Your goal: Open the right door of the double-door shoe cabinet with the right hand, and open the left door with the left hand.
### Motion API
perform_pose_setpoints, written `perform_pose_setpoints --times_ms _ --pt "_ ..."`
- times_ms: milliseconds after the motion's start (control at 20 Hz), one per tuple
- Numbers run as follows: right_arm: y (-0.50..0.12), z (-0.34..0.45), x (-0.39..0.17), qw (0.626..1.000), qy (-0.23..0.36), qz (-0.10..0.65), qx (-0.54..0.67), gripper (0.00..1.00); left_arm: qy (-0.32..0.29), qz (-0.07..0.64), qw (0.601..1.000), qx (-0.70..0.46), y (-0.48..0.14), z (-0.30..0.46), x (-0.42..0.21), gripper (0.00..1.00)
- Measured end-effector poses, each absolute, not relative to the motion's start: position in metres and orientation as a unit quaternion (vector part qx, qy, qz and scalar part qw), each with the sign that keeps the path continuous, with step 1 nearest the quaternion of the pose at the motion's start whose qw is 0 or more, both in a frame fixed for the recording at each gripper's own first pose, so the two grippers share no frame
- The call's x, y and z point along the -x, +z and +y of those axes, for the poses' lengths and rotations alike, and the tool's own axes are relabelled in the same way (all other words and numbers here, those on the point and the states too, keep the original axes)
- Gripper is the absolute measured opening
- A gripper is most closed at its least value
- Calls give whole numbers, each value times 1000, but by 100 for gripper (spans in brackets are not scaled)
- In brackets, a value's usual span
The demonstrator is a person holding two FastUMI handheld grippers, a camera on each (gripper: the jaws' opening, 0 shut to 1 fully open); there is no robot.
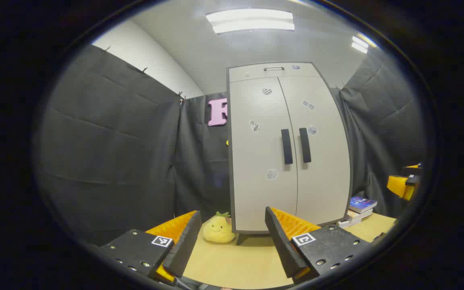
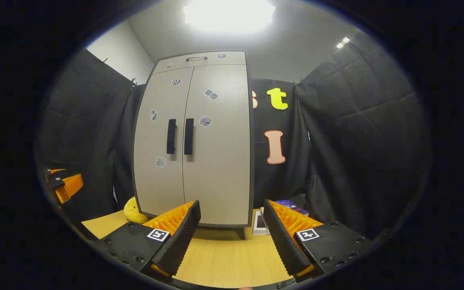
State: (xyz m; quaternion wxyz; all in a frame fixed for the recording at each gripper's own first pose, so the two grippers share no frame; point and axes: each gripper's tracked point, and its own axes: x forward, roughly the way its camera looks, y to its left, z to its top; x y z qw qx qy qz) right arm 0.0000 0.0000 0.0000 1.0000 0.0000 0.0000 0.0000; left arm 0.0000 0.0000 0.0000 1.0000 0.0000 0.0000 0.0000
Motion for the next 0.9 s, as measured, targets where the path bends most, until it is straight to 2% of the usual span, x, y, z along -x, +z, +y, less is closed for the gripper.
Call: perform_pose_setpoints --times_ms 550,900 --pt "-1 6 -1 1000 -3 -1 3 96 -8 5 1000 3 -3 2 -1 92" --pt "6 21 -13 1000 14 -5 7 96 3 8 1000 3 -4 14 -4 92"
